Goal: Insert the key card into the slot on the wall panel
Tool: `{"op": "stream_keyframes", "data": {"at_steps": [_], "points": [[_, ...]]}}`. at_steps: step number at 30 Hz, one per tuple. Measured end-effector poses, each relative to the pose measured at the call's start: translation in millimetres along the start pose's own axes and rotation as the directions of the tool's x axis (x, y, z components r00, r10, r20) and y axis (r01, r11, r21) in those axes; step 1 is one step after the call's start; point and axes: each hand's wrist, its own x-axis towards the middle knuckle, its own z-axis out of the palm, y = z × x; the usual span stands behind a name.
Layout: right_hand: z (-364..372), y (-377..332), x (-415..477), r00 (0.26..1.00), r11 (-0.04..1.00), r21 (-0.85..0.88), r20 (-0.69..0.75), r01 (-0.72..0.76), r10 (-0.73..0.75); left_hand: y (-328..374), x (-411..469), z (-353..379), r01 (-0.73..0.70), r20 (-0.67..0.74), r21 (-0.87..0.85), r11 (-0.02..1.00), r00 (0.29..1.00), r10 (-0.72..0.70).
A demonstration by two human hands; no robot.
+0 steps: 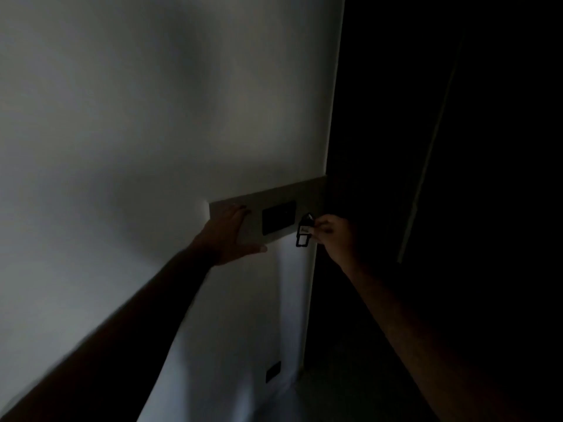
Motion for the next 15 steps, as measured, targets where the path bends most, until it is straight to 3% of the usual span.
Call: {"op": "stream_keyframes", "data": {"at_steps": [6,15], "points": [[16.5,17.8,53.6,1.000,1.000,-0.013,0.007,0.008,-0.008,-18.2,33.2,5.0,0.020,-0.025,0.031,0.999,0.999,-0.020],[35.7,27.0,140.4,0.999,0.987,0.157,0.048,-0.017,0.009,-36.5,106.4,12.4,-0.083,-0.092,0.174,0.981,0.991,0.100]]}}
